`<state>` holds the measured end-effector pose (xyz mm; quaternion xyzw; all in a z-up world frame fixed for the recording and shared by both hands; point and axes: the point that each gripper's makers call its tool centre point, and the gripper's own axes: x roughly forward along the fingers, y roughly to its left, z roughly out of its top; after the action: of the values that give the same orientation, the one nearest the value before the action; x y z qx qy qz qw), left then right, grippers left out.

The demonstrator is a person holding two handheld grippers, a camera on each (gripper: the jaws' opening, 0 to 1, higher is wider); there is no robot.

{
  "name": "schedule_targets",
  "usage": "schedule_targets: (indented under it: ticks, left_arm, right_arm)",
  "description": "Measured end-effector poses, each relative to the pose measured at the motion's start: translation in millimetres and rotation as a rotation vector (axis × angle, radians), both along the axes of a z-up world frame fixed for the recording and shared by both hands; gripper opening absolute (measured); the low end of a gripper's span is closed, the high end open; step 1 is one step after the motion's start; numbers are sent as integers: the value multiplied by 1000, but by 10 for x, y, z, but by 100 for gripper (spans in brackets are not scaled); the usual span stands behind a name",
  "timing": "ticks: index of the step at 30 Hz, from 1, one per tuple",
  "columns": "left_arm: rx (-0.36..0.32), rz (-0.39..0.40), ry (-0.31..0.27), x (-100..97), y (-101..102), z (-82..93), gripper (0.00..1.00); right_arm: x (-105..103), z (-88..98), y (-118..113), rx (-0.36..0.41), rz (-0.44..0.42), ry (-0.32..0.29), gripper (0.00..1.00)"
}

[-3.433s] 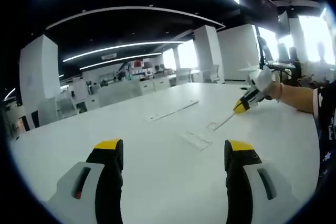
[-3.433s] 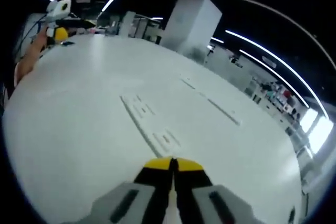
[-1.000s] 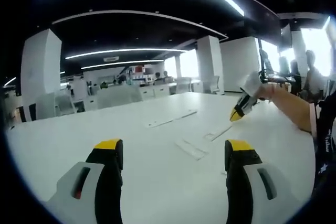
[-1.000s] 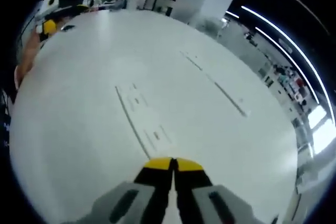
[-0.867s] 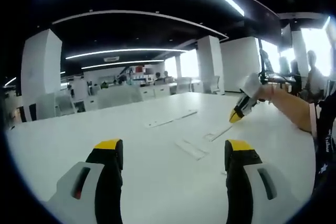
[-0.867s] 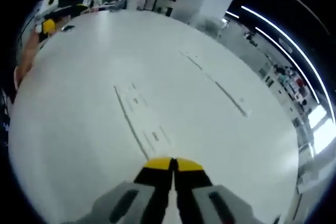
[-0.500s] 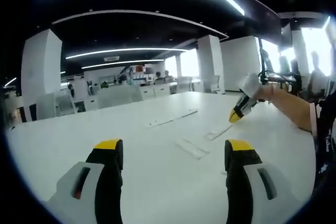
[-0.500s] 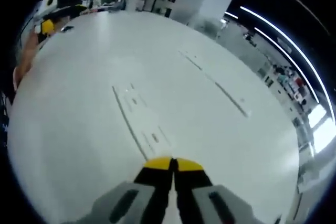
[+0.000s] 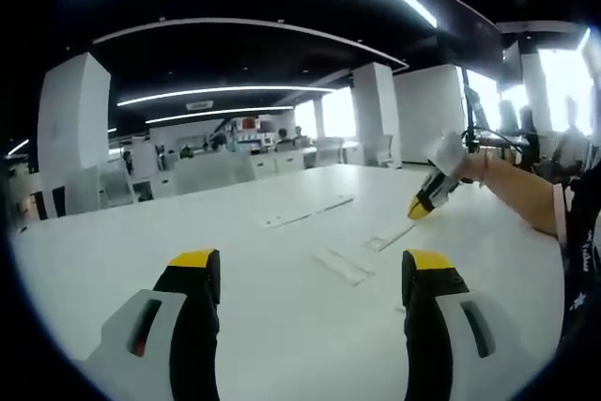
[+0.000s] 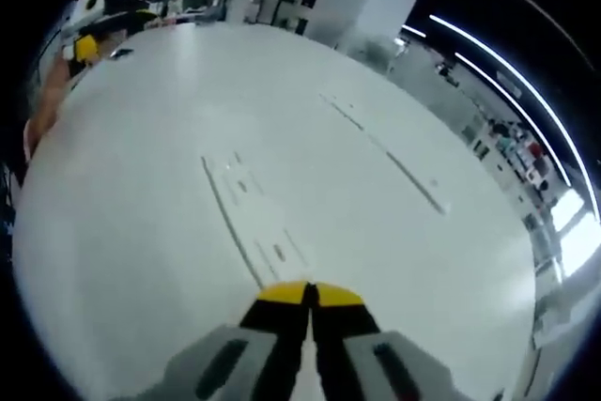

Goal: Locate the socket holder cover, grip the socket holder cover, clip it into the socket holder slot.

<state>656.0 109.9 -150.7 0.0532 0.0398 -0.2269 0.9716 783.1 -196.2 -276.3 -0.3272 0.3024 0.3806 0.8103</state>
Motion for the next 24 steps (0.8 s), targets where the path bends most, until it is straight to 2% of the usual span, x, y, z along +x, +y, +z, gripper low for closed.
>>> schedule_targets:
  ticks: [9,12,24]
  left_arm:
    - [4,6,1,-3,-3,-14,78]
    - [4,6,2,-4,-7,-19,78]
    - [6,9,2,-5,-2,-24,78]
  right_arm:
    - [26,-9,15,-3,11,-12,4]
    - [23,-6,46,19,17,-5,4]
    - [17,-7,60,2,23,-18,4]
